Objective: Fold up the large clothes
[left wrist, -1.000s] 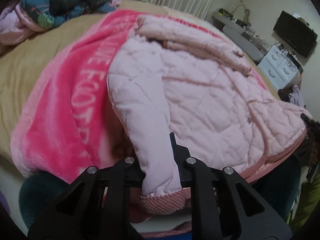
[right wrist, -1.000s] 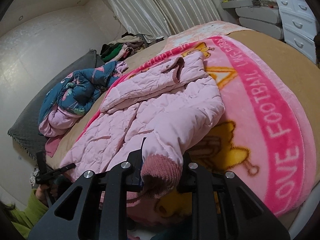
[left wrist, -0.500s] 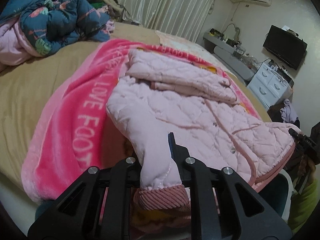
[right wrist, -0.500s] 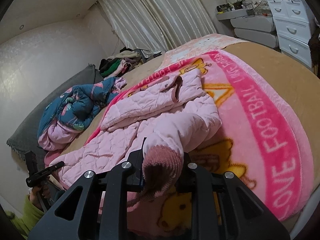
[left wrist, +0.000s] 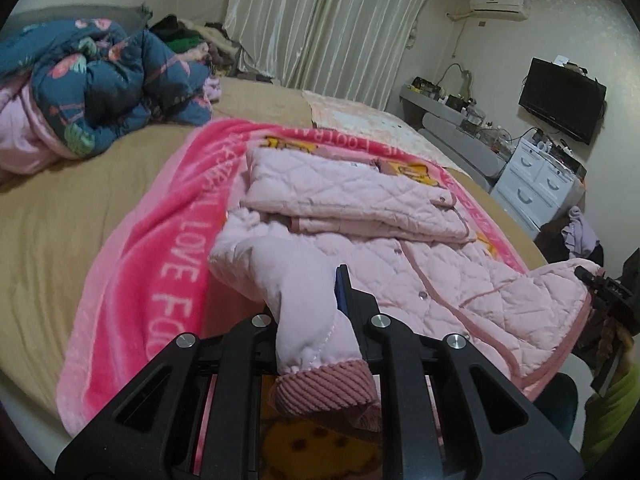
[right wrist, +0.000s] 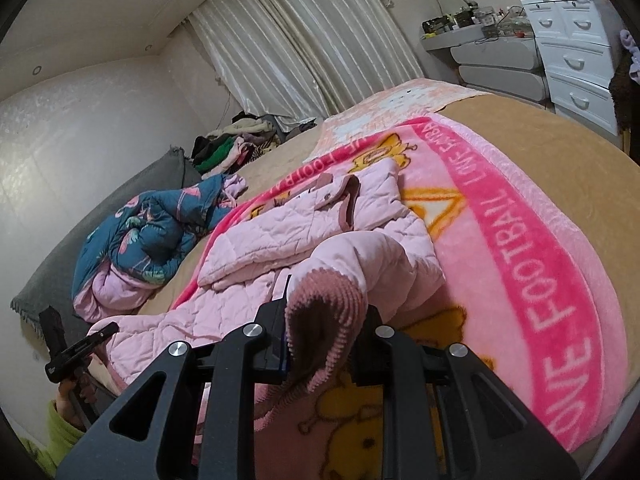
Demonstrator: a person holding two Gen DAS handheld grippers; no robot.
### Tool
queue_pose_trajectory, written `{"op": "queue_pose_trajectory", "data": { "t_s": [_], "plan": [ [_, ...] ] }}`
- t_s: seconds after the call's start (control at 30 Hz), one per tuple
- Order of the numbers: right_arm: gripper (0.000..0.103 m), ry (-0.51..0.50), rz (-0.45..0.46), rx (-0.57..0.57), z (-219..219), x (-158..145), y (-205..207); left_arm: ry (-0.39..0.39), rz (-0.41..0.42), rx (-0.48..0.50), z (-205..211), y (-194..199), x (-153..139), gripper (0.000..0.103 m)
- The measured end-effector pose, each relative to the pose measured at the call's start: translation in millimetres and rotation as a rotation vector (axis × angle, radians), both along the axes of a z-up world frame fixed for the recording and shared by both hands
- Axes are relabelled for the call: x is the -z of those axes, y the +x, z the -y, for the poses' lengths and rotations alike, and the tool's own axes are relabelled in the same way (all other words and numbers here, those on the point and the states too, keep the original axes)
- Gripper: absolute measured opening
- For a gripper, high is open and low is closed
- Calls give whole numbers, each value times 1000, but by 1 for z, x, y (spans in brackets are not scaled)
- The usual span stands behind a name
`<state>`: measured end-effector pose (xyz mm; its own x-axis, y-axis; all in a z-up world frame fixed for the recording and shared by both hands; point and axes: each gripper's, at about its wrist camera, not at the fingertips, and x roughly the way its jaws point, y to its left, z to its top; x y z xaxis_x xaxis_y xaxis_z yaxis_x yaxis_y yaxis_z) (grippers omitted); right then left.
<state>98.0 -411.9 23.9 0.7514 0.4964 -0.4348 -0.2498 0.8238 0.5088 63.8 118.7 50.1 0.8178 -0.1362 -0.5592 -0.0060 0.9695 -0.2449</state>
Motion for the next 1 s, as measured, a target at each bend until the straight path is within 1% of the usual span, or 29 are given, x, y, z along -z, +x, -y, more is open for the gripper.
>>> {"op": "queue_pose_trajectory", "data": {
  "t_s": [0.33,0.47,0.73,1.0],
  "plan": [
    [19,39,32,38,1,-11,24,40,66,-17,2,23,-20,8],
    [18,60,50,57,-2,-19,35,43,90,-27,0,34,-29,8],
    [18,65,115,88,-8,-40,55,34,150,-50,-8,50,-45,8],
    [18,61,152,114,-12,-56,76,10,179,-66,-20,71,-53,8]
  ]
}}
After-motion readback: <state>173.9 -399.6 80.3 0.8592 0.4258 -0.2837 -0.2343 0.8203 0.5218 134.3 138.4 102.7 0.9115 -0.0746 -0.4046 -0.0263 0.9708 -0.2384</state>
